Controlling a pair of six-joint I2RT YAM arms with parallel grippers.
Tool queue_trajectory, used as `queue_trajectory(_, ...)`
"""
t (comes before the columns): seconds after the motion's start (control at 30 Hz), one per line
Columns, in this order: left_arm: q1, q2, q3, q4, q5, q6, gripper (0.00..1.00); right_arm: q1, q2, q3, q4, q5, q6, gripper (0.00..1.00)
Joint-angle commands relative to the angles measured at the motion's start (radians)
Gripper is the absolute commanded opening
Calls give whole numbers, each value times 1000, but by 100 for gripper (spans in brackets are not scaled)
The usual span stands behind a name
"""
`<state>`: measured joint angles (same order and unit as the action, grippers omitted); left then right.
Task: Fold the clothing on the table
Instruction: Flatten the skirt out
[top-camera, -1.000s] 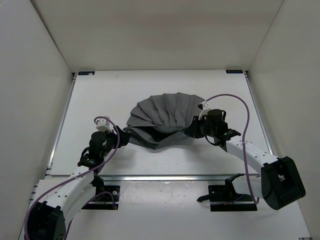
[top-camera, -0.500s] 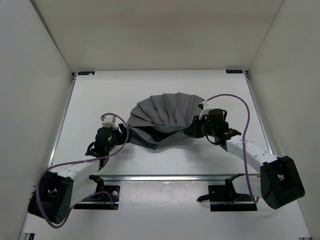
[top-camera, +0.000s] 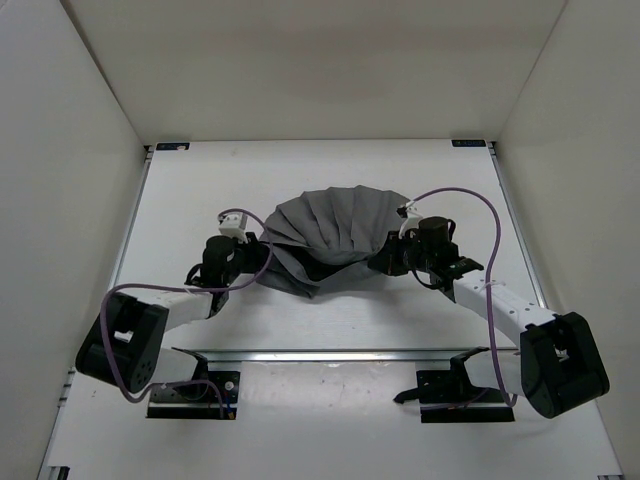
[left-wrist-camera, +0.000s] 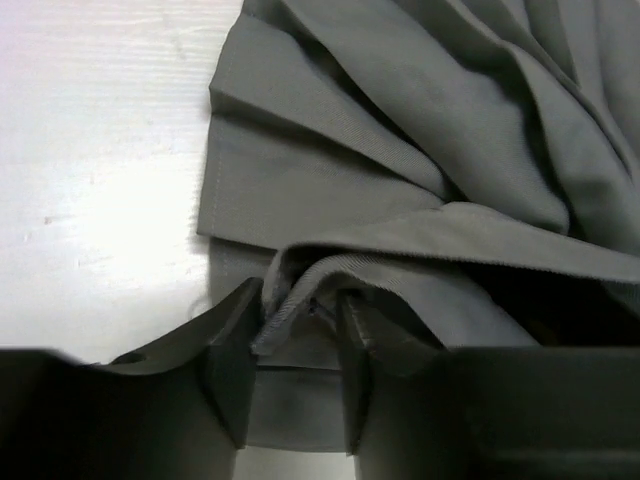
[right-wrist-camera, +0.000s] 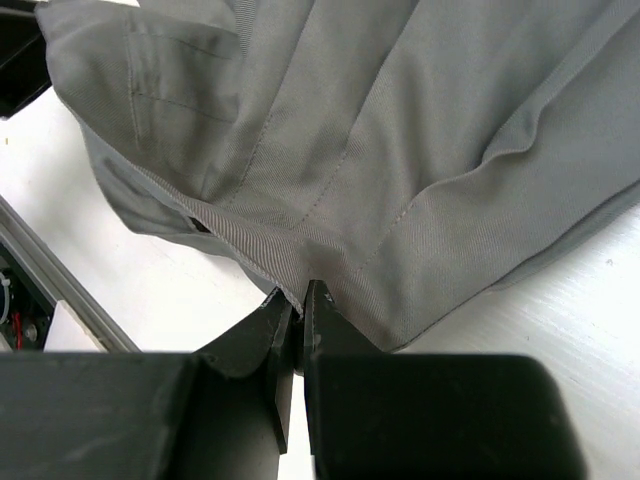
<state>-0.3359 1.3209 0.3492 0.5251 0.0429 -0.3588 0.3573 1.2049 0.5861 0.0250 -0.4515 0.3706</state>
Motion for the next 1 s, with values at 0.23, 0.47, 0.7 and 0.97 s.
queue_trajectory(0.23, 55, -93, 229, -147, 109, 4, 0, -107, -90, 153, -22, -93, -19, 0)
queue_trajectory(0.47, 98, -391, 456, -398, 187, 24, 0, -242, -208, 349, -135, -208, -71, 0)
queue_trajectory(0.7, 98, -470, 625, -576, 224, 64, 0, -281, -222, 546, -189, -308, -111, 0)
queue_trajectory(0.97, 141, -261, 714, -576, 245, 127, 0, -314, 94, 717, -117, -552, -128, 0)
